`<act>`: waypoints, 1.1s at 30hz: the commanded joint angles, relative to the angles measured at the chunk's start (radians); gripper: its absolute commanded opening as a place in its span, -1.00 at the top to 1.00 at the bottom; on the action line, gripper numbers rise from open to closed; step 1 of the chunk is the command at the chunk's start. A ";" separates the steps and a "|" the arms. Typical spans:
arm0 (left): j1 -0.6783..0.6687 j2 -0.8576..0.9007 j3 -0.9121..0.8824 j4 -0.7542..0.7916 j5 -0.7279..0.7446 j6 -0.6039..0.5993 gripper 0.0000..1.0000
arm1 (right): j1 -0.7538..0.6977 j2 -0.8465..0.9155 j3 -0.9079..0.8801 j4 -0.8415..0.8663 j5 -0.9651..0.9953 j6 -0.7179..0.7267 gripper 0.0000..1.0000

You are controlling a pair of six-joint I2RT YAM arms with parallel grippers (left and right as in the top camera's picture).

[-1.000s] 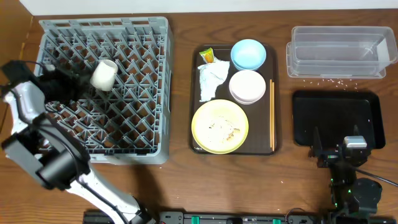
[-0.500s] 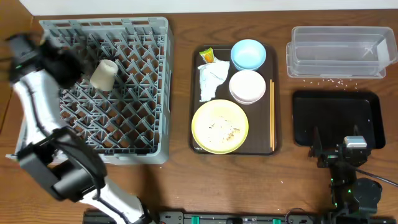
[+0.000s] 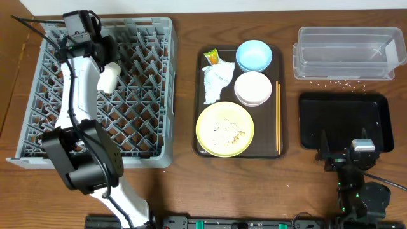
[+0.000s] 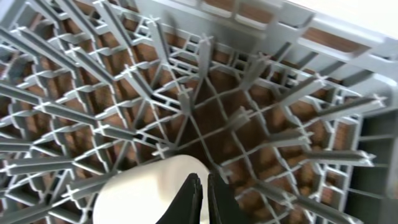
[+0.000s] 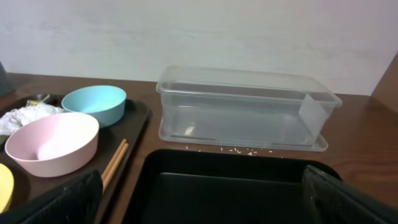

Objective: Sort waste into correct bins and load items into the dishwasher

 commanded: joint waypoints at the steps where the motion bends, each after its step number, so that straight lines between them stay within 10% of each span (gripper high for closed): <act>1: 0.003 0.044 -0.006 0.006 -0.047 0.033 0.85 | -0.009 -0.006 -0.001 -0.004 -0.004 -0.015 -0.98; 33: 0.006 -0.010 -0.006 -0.117 -0.258 -0.051 0.84 | -0.009 -0.006 -0.001 -0.004 -0.004 -0.015 -0.98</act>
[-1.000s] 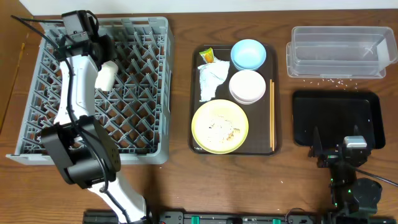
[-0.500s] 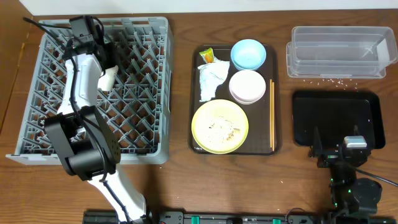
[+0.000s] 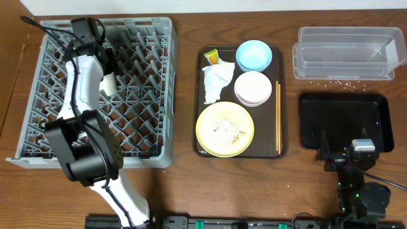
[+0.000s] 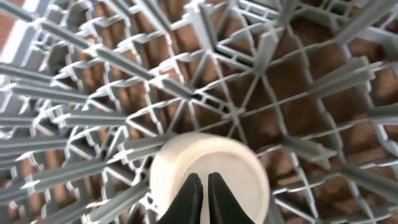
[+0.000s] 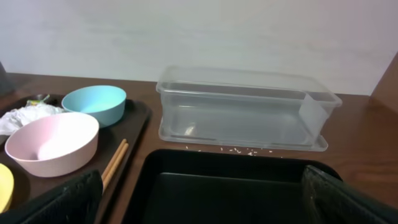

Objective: Sort waste into correct bins and load items into the dishwasher

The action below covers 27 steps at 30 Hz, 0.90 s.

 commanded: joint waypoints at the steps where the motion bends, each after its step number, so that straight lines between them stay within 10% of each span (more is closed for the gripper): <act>1: 0.005 -0.076 -0.006 -0.019 -0.041 -0.075 0.85 | -0.008 -0.006 -0.001 -0.004 -0.004 -0.015 -0.99; 27: 0.058 -0.012 -0.021 -0.078 0.046 -0.164 0.85 | -0.008 -0.006 -0.001 -0.004 -0.004 -0.015 -0.98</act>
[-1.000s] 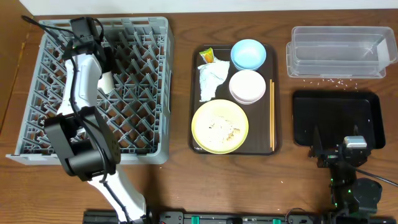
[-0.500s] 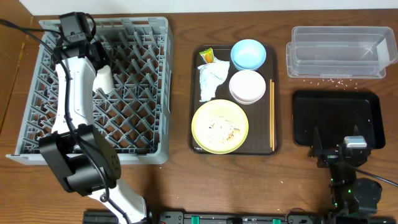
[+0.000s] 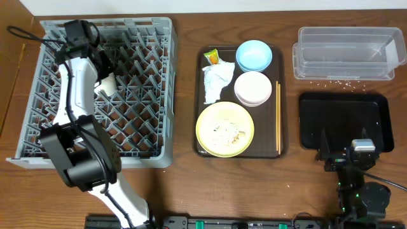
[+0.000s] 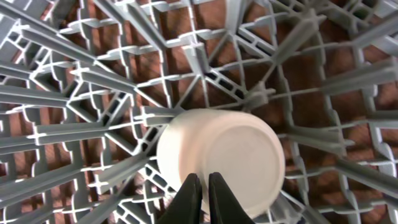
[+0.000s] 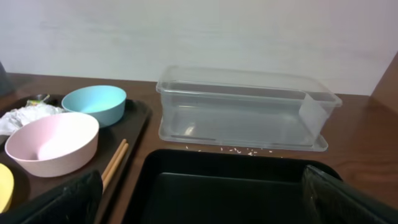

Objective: Sort waste into correct bins and load items into the dishwasher

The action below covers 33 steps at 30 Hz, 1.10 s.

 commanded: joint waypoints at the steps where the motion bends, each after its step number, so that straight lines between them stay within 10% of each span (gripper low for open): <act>1: 0.029 0.014 -0.010 -0.016 0.006 -0.016 0.85 | -0.008 -0.006 -0.001 -0.004 -0.004 -0.015 -0.99; 15: 0.101 -0.055 -0.010 -0.077 0.013 -0.076 0.85 | -0.009 -0.006 -0.001 -0.004 -0.004 -0.015 -0.98; 21: 0.098 -0.172 -0.010 -0.071 0.245 -0.076 0.81 | -0.008 -0.006 -0.001 -0.004 -0.004 -0.015 -0.99; 26: 0.098 -0.221 -0.010 -0.059 0.550 -0.077 -0.23 | -0.008 -0.006 -0.001 -0.004 -0.004 -0.015 -0.98; 33: -0.003 -0.175 -0.010 -0.061 0.937 0.048 -0.45 | -0.008 -0.006 -0.001 -0.004 -0.004 -0.015 -0.98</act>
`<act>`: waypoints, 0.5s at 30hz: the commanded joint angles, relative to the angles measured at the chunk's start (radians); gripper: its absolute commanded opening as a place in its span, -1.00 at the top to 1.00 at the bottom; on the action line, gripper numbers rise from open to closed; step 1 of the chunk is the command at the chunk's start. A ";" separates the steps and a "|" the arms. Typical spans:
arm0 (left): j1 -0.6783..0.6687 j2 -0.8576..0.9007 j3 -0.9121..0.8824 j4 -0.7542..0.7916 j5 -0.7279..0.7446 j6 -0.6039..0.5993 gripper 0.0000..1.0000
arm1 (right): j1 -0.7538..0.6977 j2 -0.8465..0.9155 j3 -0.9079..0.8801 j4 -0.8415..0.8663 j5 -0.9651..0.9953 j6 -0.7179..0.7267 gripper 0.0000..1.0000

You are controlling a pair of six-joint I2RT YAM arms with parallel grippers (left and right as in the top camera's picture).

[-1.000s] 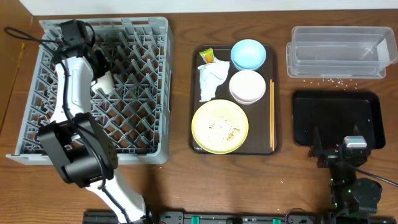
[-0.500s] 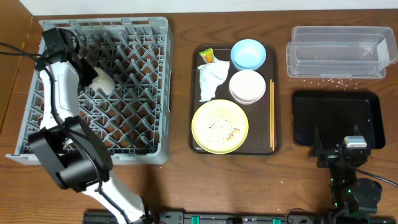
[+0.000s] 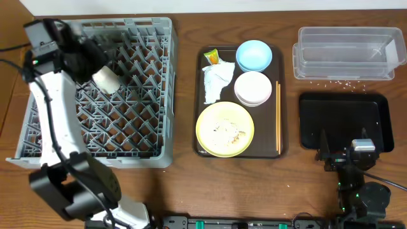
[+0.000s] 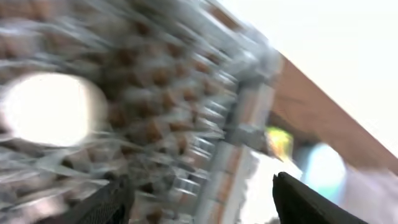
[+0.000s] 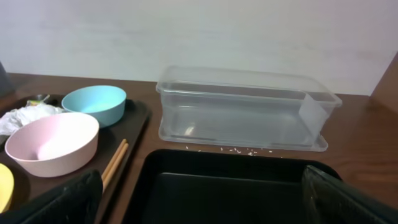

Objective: Sort waste into correct bins and load items into the dishwasher
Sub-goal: 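Move the left gripper back to the pink bowl on the tray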

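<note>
A white cup (image 3: 105,78) rests bottom-up among the tines of the grey dish rack (image 3: 162,95), at its upper left. My left gripper (image 3: 86,56) hovers just up and left of the cup, open and holding nothing. The left wrist view is blurred by motion. It shows the cup (image 4: 46,109) as a white blob at the left, and the two fingers (image 4: 112,200) wide apart. My right gripper (image 5: 199,208) stands open and empty over the near edge of the black bin (image 3: 346,121).
A brown tray (image 3: 200,137) holds a yellow plate (image 3: 224,129) with food scraps, a pink bowl (image 3: 252,88), a blue bowl (image 3: 254,55), a crumpled napkin (image 3: 216,81), a wrapper (image 3: 211,57) and chopsticks (image 3: 277,117). A clear bin (image 3: 346,54) stands at the back right.
My left gripper has let go of the white cup and now stands open, drawn back up and to the left. The cup stays in the rack. The right arm has not moved.
My left gripper held the white cup, tilted, over the rack's upper left. Then the cup stood bottom-up down among the tines, with the gripper still shut on it. Now the gripper is open and clear of the cup. The right arm stayed still throughout.
</note>
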 commanded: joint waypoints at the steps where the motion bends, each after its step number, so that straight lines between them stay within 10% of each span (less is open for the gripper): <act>1: -0.101 0.050 -0.004 -0.007 0.283 0.146 -0.45 | -0.008 -0.006 -0.001 -0.004 -0.004 -0.015 -0.99; 15: -0.655 0.211 -0.004 0.140 0.027 0.284 -0.42 | -0.008 -0.006 -0.001 -0.004 -0.004 -0.015 -0.99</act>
